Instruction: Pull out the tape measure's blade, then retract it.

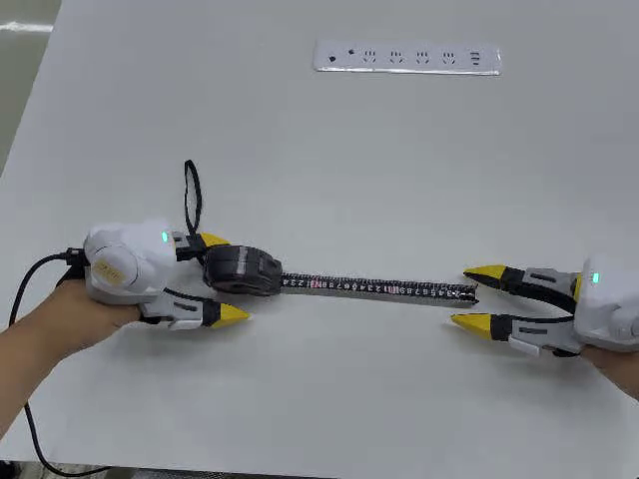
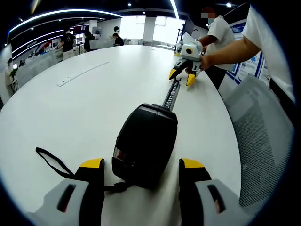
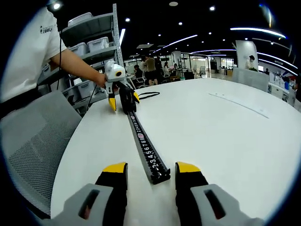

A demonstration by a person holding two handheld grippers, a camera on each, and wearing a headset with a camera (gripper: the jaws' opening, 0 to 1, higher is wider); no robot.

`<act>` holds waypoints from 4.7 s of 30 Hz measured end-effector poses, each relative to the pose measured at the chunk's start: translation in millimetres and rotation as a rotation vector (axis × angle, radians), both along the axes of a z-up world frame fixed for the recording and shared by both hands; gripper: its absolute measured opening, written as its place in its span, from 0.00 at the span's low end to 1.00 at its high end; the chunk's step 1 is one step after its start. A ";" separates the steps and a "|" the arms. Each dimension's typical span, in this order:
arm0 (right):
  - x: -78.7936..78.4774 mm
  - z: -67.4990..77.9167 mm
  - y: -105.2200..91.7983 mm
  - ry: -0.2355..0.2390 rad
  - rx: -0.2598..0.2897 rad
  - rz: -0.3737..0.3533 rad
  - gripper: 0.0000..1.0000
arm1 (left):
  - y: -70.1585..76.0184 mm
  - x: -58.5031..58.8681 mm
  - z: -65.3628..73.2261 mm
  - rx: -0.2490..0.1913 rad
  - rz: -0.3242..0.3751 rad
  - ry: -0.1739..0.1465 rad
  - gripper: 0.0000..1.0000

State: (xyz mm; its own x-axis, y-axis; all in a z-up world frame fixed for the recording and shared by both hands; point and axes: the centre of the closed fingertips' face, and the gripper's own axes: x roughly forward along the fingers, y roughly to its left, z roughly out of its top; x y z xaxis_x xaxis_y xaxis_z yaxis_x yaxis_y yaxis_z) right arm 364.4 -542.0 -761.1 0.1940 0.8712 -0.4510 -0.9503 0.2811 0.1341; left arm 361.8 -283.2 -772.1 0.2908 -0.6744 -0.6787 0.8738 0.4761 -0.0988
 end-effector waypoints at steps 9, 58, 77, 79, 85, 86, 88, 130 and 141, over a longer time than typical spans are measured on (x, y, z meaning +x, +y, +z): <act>-0.2 3.4 4.8 -0.020 -0.040 -0.028 0.46 | 3.4 1.1 7.6 -0.001 0.047 -0.028 0.68; -9.3 38.8 -10.3 -0.014 -0.062 -0.397 0.55 | 23.2 -23.8 49.1 -0.092 0.404 -0.111 0.70; -28.7 52.0 -19.8 -0.026 -0.054 -0.447 0.59 | 39.5 -42.3 60.9 -0.110 0.486 -0.133 0.73; -30.9 52.1 -21.5 -0.034 -0.058 -0.449 0.60 | 40.5 -44.8 61.6 -0.110 0.490 -0.137 0.73; -36.0 57.6 -25.2 -0.030 -0.039 -0.471 0.61 | 43.8 -53.3 61.5 -0.132 0.517 -0.132 0.74; -37.8 58.9 -25.3 -0.032 -0.038 -0.471 0.61 | 44.8 -55.3 61.2 -0.133 0.522 -0.132 0.74; -39.9 60.3 -26.6 -0.037 -0.042 -0.474 0.61 | 46.1 -58.7 61.5 -0.137 0.530 -0.131 0.74; -83.9 66.2 -52.1 -0.054 -0.014 -0.571 0.65 | 65.0 -103.1 68.9 -0.145 0.621 -0.154 0.74; -82.7 67.6 -53.1 -0.056 -0.013 -0.574 0.65 | 65.1 -103.0 70.0 -0.140 0.618 -0.153 0.74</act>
